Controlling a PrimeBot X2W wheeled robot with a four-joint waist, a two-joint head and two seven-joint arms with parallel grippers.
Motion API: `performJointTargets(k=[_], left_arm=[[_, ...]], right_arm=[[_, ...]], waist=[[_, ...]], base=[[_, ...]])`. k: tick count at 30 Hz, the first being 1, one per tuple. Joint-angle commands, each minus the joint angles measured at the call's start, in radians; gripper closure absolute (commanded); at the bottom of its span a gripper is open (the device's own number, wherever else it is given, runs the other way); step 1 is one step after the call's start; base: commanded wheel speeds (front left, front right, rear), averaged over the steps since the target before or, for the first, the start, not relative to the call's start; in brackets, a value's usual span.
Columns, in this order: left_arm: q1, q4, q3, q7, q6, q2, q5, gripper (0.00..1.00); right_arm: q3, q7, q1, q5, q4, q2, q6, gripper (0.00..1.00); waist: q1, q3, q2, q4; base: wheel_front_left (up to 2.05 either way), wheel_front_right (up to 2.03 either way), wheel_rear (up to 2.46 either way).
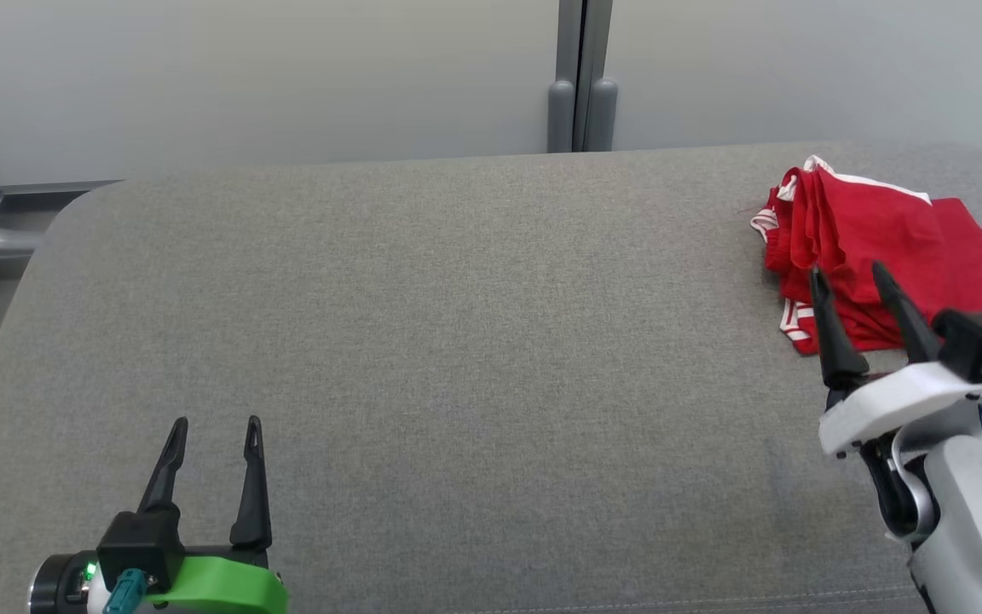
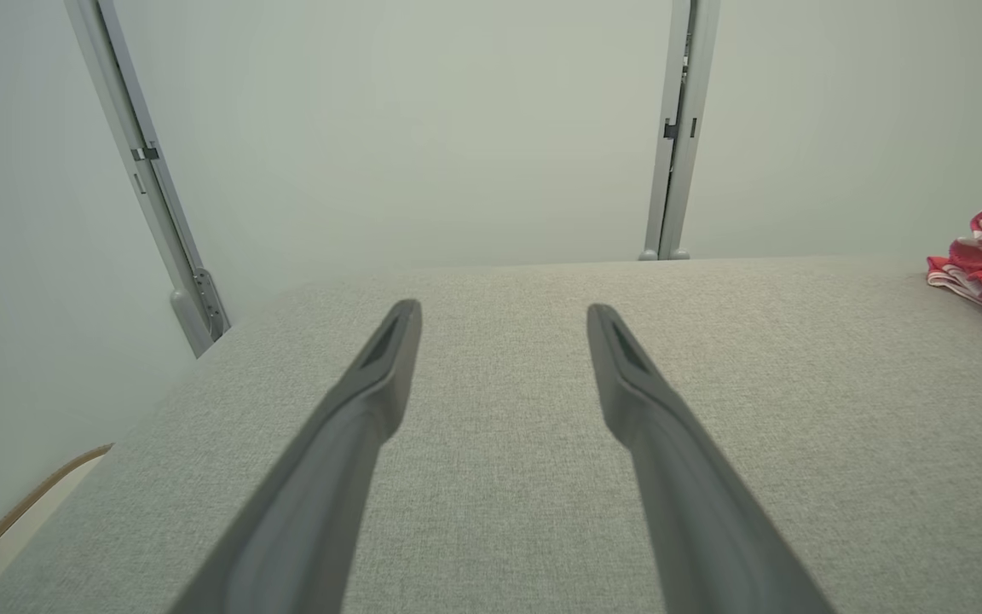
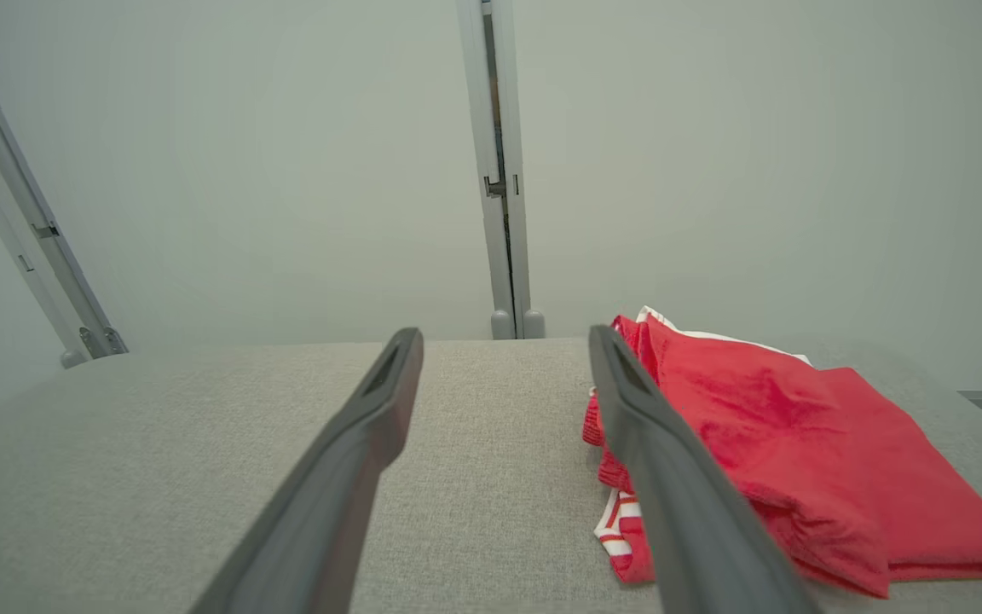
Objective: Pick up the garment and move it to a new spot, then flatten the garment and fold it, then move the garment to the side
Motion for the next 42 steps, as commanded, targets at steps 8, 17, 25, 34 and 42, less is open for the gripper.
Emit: performJointTargets(k=[8, 17, 25, 34, 42], left_arm=[[0.032, 0.007, 0.015, 0.000, 0.008, 0.007, -0.010, 0.00], [0.045, 0.029, 0.030, 0.000, 0.015, 0.013, -0.013, 0.00], [0.060, 0.046, 0.045, 0.000, 0.037, 0.023, -0.004, 0.00], [0.057, 0.049, 0.052, 0.000, 0.049, 0.034, -0.004, 0.00], [0.058, 0.028, 0.046, 0.000, 0.033, 0.039, -0.016, 0.00]], right_arm=[[-0.075, -0.002, 0.179, -0.154, -0.137, 0.092, -0.001, 0.00], [-0.087, -0.002, 0.274, -0.211, -0.201, 0.140, -0.001, 0.00], [-0.105, -0.002, 0.304, -0.263, -0.203, 0.162, -0.001, 0.00], [-0.124, -0.002, 0.304, -0.279, -0.207, 0.176, -0.001, 0.00], [-0.126, -0.002, 0.298, -0.281, -0.206, 0.180, -0.001, 0.00]], waist=[[0.0000, -0.028, -0.0001, -0.020], [0.0000, -0.042, -0.0001, -0.033], [0.0000, -0.046, -0.0001, -0.037], [0.0000, -0.043, -0.0001, -0.034], [0.0000, -0.042, -0.0001, -0.036]], base=[[0.00, 0.00, 0.00], [0.00, 0.00, 0.00], [0.00, 0.00, 0.00], [0.00, 0.00, 0.00], [0.00, 0.00, 0.00]])
